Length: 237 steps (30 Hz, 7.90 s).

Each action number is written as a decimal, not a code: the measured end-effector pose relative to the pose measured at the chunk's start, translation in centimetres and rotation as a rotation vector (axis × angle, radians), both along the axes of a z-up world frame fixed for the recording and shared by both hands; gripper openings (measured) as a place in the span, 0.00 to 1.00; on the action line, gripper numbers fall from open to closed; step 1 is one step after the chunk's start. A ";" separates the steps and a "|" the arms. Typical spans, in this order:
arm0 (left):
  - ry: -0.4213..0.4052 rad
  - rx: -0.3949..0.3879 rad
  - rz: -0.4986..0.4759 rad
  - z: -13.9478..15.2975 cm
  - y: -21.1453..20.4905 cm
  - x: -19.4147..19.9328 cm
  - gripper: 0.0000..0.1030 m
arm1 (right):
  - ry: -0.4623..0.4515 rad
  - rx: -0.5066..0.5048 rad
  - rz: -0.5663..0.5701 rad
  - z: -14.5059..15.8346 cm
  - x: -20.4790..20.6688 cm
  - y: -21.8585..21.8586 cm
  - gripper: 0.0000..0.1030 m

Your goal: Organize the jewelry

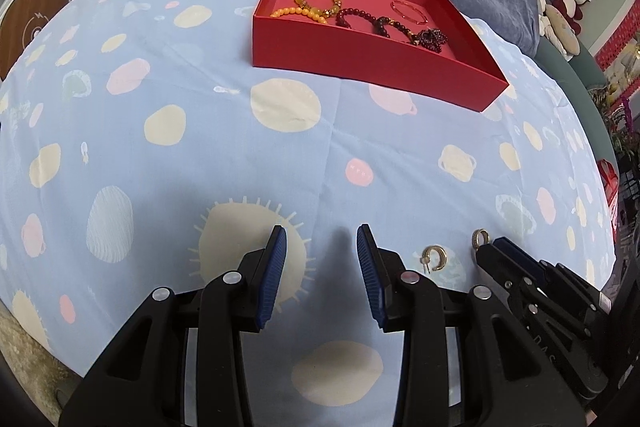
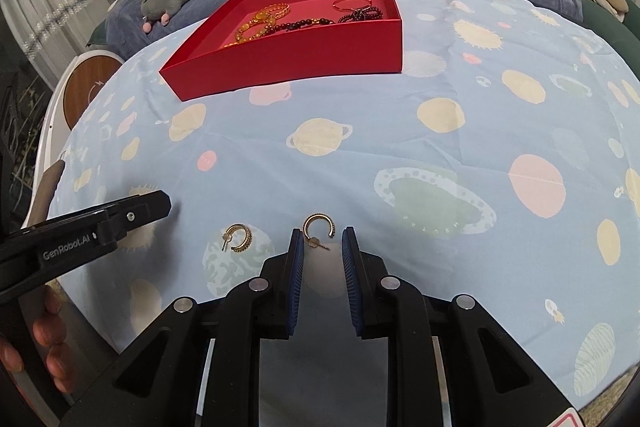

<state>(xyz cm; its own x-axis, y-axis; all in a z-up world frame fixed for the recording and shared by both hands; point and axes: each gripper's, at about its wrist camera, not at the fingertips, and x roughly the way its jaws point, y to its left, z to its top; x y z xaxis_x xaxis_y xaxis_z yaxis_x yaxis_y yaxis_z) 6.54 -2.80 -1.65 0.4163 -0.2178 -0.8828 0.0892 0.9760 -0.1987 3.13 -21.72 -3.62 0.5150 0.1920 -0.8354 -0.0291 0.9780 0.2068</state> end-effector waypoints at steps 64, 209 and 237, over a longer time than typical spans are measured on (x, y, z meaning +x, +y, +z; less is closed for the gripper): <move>-0.034 0.050 -0.158 -0.8 -7.1 -1.6 0.17 | 0.004 0.030 -0.102 0.4 -0.2 -2.4 0.16; -0.143 0.077 0.003 2.7 -4.7 23.0 0.43 | -0.129 0.064 -0.071 4.1 23.8 -0.7 0.24; -0.163 0.088 -0.023 6.2 -4.0 12.2 0.54 | -0.163 0.002 -0.131 8.0 12.6 -0.3 0.30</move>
<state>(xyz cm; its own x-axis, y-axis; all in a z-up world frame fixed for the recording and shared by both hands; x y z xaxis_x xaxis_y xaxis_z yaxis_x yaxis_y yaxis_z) 18.76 -6.77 4.59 0.5513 -0.1542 -0.8199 0.1359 0.9862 -0.0941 15.75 -22.01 4.42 0.6640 0.1161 -0.7387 0.0654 0.9751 0.2120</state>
